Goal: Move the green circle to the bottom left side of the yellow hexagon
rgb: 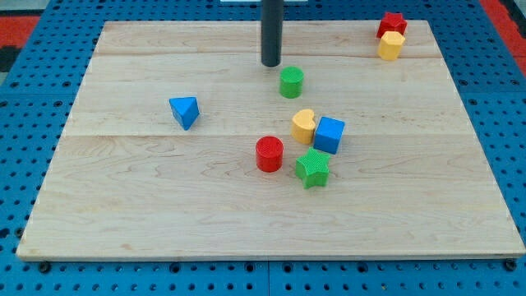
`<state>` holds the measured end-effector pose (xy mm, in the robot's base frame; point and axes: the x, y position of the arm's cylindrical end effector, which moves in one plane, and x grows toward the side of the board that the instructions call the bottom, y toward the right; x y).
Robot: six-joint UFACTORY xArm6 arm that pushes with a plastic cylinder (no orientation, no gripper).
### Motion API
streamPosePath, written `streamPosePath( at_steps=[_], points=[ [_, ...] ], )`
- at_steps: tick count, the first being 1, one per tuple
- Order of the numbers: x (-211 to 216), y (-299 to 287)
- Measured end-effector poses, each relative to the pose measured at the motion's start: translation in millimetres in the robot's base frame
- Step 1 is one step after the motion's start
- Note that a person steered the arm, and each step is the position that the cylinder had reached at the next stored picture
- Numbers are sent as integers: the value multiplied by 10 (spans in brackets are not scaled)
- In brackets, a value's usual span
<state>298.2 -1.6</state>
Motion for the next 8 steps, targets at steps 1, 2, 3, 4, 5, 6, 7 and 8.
streamPosePath(
  at_steps=[1,2,3,4,5,6,7,8],
  points=[
    [274,-38],
    [588,-38],
    [662,-38],
    [623,-38],
    [539,-32],
    [537,129],
    [537,349],
    [522,541]
  ],
)
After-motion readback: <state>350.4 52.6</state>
